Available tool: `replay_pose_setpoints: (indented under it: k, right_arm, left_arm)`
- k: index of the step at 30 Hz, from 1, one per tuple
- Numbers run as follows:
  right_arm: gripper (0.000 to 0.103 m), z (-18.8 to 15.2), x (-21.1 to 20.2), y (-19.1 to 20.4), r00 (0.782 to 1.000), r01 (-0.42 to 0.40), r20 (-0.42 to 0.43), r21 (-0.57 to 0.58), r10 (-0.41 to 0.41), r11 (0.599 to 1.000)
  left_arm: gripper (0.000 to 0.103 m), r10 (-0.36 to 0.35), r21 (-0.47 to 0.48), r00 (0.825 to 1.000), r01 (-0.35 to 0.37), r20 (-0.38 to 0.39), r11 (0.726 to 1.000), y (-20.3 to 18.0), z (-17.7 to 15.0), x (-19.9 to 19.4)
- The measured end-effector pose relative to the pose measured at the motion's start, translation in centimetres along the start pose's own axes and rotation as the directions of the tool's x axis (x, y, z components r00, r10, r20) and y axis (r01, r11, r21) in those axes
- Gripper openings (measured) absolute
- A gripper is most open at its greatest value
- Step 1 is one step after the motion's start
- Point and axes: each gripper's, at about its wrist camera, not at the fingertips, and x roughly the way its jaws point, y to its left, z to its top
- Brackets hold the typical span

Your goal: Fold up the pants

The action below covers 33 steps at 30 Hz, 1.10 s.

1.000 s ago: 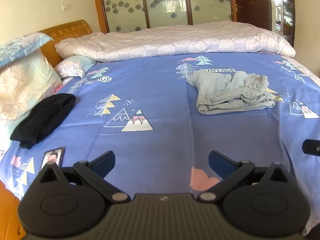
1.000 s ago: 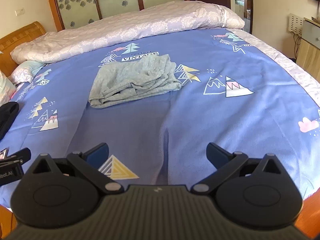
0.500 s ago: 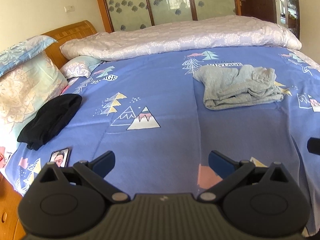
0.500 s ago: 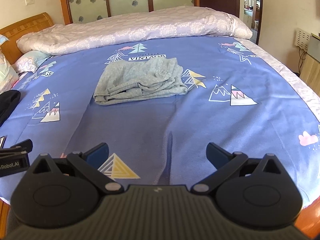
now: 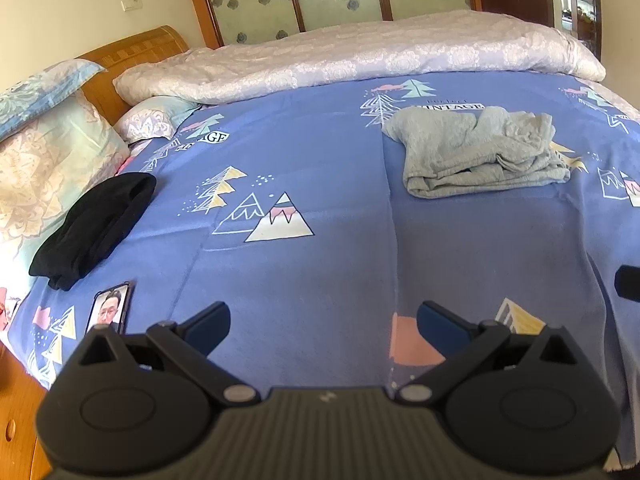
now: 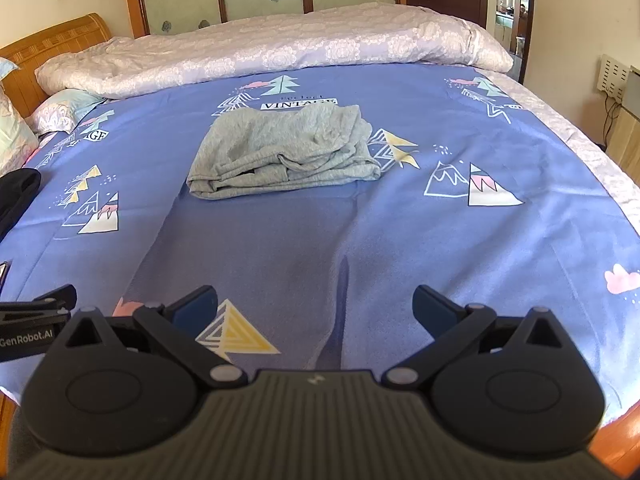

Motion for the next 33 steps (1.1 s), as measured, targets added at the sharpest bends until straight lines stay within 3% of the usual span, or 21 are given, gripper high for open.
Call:
replay_pose_setpoints:
  k: [15, 33]
  right_arm:
    - [0.103, -1.0, 0.2, -1.1, 0.998, -0.04, -0.048, 0.053, 0.043, 0.998]
    - [0.103, -2.0, -0.6, -0.8, 0.992, -0.101, -0.067, 0.075, 0.106, 0.992]
  left_arm:
    - [0.103, -0.002, 0.031, 0.996, 0.005, -0.092, 1.0, -1.2, 0.3, 0.5]
    - [0.103, -0.002, 0.045, 0.992, 0.007, -0.127, 0.999, -1.7, -0.6, 0.3]
